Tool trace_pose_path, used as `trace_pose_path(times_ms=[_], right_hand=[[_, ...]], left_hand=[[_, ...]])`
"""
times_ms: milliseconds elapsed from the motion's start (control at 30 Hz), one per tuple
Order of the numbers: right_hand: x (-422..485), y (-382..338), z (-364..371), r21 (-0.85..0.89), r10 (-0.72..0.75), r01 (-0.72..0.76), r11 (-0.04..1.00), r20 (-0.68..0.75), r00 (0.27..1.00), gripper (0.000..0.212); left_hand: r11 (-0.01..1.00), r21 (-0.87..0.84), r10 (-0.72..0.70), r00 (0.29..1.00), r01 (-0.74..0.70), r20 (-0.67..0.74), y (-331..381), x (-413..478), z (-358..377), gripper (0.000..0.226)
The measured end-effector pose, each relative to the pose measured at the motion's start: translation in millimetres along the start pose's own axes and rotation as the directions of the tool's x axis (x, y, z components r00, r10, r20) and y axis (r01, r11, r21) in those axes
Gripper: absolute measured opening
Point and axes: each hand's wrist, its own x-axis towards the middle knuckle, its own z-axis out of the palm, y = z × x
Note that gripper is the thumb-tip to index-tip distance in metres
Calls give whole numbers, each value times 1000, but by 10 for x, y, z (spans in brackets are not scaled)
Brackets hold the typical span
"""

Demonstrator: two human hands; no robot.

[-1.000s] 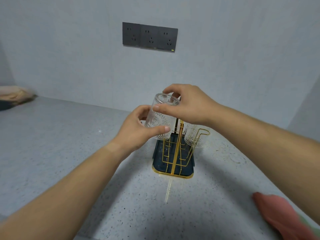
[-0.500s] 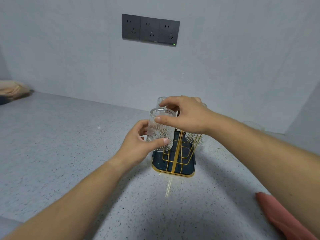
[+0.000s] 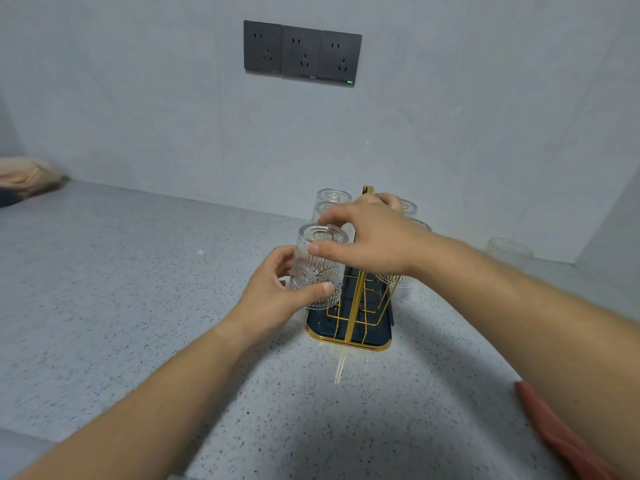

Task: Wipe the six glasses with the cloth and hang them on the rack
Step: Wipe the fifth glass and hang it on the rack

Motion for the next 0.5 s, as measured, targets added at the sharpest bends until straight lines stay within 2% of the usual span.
trace_pose_path(times_ms=[167,233,300,400,500], right_hand=[[-38,-21,25,37,8,-7,999,-37,999,57],[-79,-12,12,98,13,-3,995,-99,995,55],[-159,26,-25,163,39,-5,987,-201,979,48],[-387,146,-64,305,127,-20,952,-336,933,34],[-752,341,-49,436,215,-32,900,-376,901,26]], left_hand=[[998,55,-5,1000,5,-1,-17,-16,-10,77],[997,78,-6,1000,6,-1,2,-46,-23,77],[994,113,6,1000,-2,-30,60,-99,-39,86],[992,117,64,985,-45,-161,172,-213,-36,87],[991,22,130,928,-131,-349,302,-395,53,58]])
